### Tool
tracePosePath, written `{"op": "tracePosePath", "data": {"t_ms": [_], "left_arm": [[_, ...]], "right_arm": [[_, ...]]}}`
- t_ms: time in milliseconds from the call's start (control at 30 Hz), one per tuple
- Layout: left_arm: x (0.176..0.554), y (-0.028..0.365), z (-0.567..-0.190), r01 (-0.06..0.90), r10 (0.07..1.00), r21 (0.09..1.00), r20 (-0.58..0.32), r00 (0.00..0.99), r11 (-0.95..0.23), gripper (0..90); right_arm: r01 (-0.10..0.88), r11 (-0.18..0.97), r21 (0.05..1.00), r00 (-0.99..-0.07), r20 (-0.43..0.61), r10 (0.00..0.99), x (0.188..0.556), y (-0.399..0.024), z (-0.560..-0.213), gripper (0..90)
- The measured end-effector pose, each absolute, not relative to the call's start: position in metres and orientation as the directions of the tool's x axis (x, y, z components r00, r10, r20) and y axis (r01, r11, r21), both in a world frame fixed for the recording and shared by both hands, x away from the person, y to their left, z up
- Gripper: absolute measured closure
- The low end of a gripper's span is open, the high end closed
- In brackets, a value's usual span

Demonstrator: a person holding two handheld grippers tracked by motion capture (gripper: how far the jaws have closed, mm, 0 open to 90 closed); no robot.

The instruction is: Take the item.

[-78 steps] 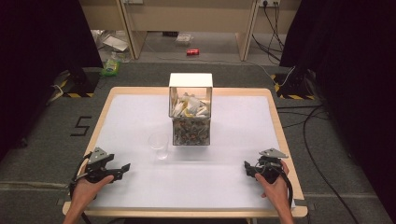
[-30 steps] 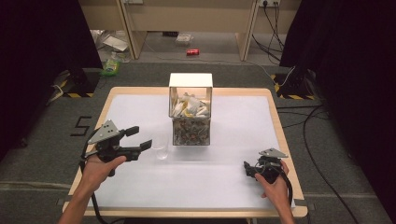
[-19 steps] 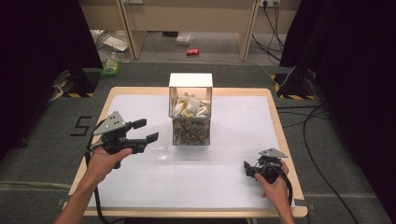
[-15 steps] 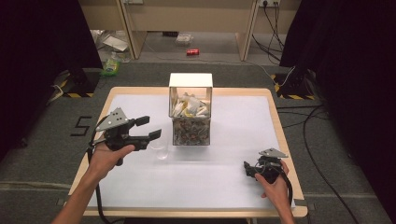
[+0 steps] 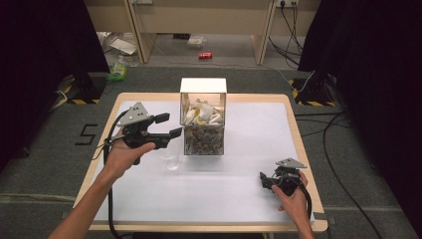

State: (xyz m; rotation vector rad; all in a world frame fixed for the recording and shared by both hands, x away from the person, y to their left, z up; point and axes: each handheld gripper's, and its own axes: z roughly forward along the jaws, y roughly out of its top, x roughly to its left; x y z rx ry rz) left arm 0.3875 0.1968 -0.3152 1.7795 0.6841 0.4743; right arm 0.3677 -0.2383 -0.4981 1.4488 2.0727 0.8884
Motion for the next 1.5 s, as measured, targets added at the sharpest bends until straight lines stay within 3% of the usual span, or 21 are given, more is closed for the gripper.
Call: {"op": "tracePosePath", "data": {"t_ms": [733, 1233, 1500], "left_arm": [[0.415, 0.157, -0.308, 0.212, 0.651, 0.950, -0.014, 0.759, -0.227, 39.0], [0.438, 0.136, -0.314, 0.271, 0.671, 0.930, -0.036, 0.741, -0.250, 40.4], [0.444, 0.127, -0.316, 0.291, 0.691, 0.917, -0.023, 0.723, -0.274, 47.7]], "right_arm": [[0.645, 0.238, 0.726, -0.342, -0.005, 0.940, 0.368, -0.238, -0.498, 14.3], [0.644, 0.239, 0.726, -0.343, -0.005, 0.939, 0.368, -0.238, -0.498, 14.2], [0.644, 0.238, 0.726, -0.343, -0.004, 0.939, 0.368, -0.238, -0.498, 14.1]]}}
